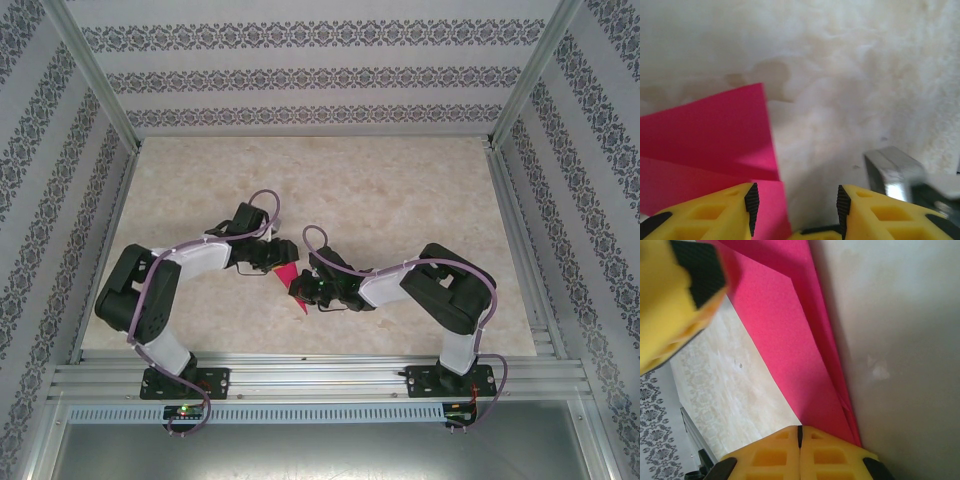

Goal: Fold a paper plane with a square sheet of paper (pick it up from the middle)
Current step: Fold the wing for the fifth time at the center of the table.

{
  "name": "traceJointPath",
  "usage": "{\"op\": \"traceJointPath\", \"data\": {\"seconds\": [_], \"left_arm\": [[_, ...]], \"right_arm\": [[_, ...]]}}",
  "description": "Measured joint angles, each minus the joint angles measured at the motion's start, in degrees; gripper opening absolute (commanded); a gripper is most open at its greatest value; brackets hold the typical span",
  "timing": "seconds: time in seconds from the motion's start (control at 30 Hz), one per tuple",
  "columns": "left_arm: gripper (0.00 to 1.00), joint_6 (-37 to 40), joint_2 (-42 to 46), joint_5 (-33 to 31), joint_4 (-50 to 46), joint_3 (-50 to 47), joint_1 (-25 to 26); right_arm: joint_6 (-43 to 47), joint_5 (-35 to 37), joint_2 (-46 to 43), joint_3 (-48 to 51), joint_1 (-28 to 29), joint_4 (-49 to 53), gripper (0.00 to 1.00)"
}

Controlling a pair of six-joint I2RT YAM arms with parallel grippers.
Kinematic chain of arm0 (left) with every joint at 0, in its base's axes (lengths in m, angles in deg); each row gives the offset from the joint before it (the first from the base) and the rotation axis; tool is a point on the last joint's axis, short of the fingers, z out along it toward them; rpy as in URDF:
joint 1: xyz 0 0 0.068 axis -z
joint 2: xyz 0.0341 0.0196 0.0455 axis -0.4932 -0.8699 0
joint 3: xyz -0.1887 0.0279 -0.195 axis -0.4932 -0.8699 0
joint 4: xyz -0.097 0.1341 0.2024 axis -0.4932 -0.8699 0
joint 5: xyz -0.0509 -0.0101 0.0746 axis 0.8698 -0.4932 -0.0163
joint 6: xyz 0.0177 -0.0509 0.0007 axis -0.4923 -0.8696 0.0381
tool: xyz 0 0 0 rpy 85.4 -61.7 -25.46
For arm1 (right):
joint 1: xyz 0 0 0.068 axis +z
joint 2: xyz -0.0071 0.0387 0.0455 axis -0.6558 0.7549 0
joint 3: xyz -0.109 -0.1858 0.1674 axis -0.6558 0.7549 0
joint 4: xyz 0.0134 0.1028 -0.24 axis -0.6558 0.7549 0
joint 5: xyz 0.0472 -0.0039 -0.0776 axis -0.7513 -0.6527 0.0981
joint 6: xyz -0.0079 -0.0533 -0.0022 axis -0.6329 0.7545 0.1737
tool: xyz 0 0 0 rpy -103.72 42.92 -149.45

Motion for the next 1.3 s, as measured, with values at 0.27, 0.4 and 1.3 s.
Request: {"op": "traceJointPath", "data": {"seconds": [0.27,0.4,1.3], "left_arm": [[0.48,-0.1,-3.9,0.9,2.4,-0.1,-4.4],[0.48,0.1,-5.3,4.2,2.3,0.7,-6.1],[0.56,1.3,14.3,-4.5,-16.4,5.5,-11.0]], "right_arm": [[-0.2,0.1,0.0,0.0,0.0,0.1,0.0],[-0.2,0.5,0.0,0.0,0.2,0.2,0.0],[-5.7,10.4,-0.9,-4.1,5.7,2.9,0.08]]}}
